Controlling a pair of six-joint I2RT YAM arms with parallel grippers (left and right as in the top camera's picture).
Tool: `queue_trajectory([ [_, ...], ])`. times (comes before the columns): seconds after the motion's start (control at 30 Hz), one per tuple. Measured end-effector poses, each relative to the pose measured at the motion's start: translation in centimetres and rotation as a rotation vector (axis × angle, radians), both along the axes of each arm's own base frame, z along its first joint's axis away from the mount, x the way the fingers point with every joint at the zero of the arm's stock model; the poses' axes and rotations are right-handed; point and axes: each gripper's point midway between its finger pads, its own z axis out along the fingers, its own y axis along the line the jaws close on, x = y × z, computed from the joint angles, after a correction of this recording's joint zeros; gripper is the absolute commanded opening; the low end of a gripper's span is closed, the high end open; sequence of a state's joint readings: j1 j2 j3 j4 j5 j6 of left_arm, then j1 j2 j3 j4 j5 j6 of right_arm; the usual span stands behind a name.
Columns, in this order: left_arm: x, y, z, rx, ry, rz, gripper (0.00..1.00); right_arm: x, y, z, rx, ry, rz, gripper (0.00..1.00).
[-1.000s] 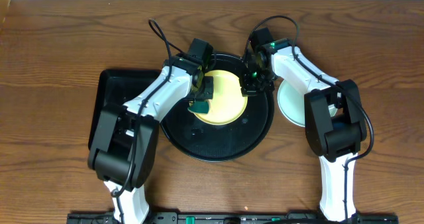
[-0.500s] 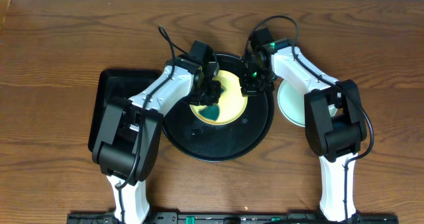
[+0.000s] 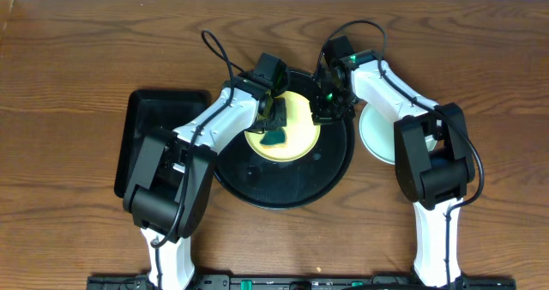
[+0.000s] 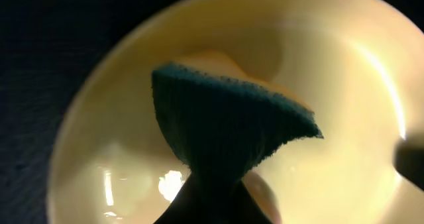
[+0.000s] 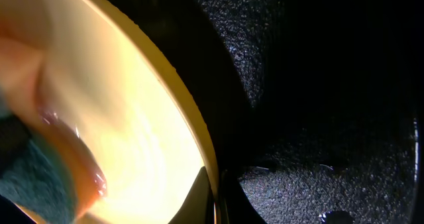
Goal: Clean dirty plates on tray and stack at the side
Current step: 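Scrub the yellow plate with the sponge while right gripper holds rim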
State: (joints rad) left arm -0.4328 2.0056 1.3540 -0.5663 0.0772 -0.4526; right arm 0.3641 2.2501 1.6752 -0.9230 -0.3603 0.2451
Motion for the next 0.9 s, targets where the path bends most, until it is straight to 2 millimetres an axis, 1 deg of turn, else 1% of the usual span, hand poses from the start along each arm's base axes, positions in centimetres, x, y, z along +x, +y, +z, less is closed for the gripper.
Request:
queue_trajectory([
  [0.1,-0.4,0.4,0.0,0.019,0.017,0.008,0.08,0.0,0.0,0.0,0.000,0.000,0.000,0.01],
  [0.23,-1.5,0.4,0.0,0.005,0.070,-0.092,0.08,0.0,0.0,0.0,0.000,0.000,0.000,0.01],
  [0.3,-2.2,0.1,0.0,-0.034,0.102,-0.170,0.07,0.0,0.0,0.0,0.003,-0.001,0.000,0.01],
  [0.37,-2.8,-0.7,0.2,-0.089,0.120,-0.251,0.07,0.0,0.1,0.0,0.004,-0.001,0.000,0.01],
  [0.47,-3.2,-2.0,0.4,-0.155,0.115,-0.340,0.08,0.0,0.1,0.0,0.004,-0.001,0.000,0.01],
  [0.53,-2.8,-2.8,0.6,-0.187,0.083,-0.380,0.08,0.0,0.1,0.0,0.004,-0.001,0.001,0.01],
  [0.63,-1.2,-3.9,1.0,-0.220,-0.002,-0.419,0.08,0.0,0.1,0.0,0.004,-0.001,0.001,0.01],
  [0.7,0.1,-4.4,1.3,-0.219,-0.064,-0.432,0.07,0.0,0.1,0.0,0.004,-0.001,0.001,0.01],
  [0.8,1.7,-3.7,1.4,-0.156,-0.125,-0.401,0.08,0.0,0.1,0.0,0.004,-0.001,0.001,0.01],
  [0.9,2.5,-1.7,0.9,-0.040,-0.135,-0.301,0.07,0.0,0.1,0.0,0.004,-0.001,0.001,0.01],
])
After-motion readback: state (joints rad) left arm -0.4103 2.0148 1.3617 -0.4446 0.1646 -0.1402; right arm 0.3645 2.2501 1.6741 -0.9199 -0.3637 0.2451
